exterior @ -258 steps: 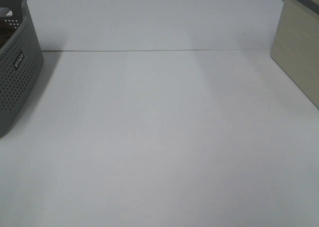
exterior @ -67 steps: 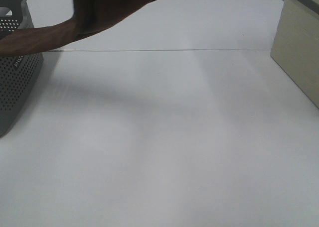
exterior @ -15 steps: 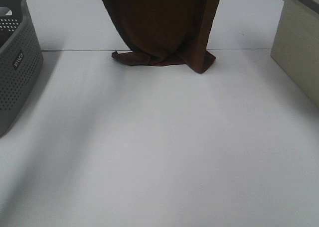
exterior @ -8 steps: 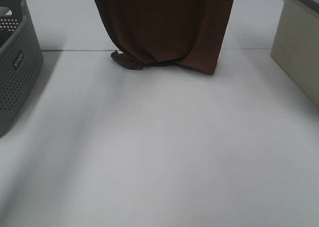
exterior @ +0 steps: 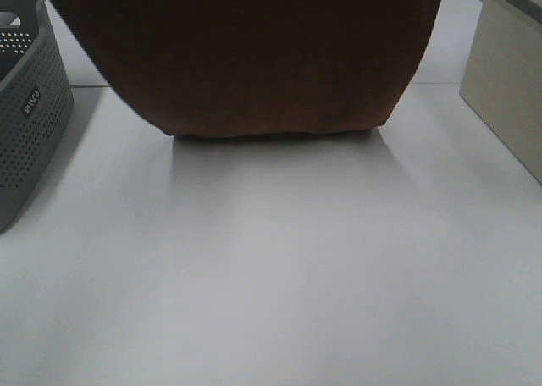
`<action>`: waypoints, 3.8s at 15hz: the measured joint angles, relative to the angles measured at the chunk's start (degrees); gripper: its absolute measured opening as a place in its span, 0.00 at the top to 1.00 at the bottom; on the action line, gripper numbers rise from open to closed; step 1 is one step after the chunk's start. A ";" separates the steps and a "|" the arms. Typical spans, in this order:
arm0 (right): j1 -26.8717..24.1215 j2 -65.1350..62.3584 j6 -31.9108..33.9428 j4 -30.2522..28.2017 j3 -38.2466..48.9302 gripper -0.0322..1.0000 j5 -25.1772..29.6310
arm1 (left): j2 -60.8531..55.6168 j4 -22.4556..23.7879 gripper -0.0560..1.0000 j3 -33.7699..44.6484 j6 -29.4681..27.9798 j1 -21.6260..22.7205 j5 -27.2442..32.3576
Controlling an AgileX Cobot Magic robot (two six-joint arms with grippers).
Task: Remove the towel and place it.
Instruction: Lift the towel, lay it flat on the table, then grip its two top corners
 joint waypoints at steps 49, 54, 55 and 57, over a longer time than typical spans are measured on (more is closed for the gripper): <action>-0.63 7.45 -8.31 12.32 62.57 0.19 -3.72 | 12.03 -27.73 0.02 51.28 4.58 -17.13 -4.47; -6.02 7.51 -6.42 8.77 50.25 0.18 -9.28 | 12.20 -23.15 0.01 37.59 4.81 -13.35 -2.98; -9.28 7.68 -6.42 8.88 45.95 0.18 -9.91 | 12.66 -21.83 0.01 33.92 4.81 -10.43 -2.64; -12.83 9.45 -6.88 9.34 37.13 0.17 -10.83 | 15.24 -19.08 0.01 25.04 5.16 -4.47 -2.69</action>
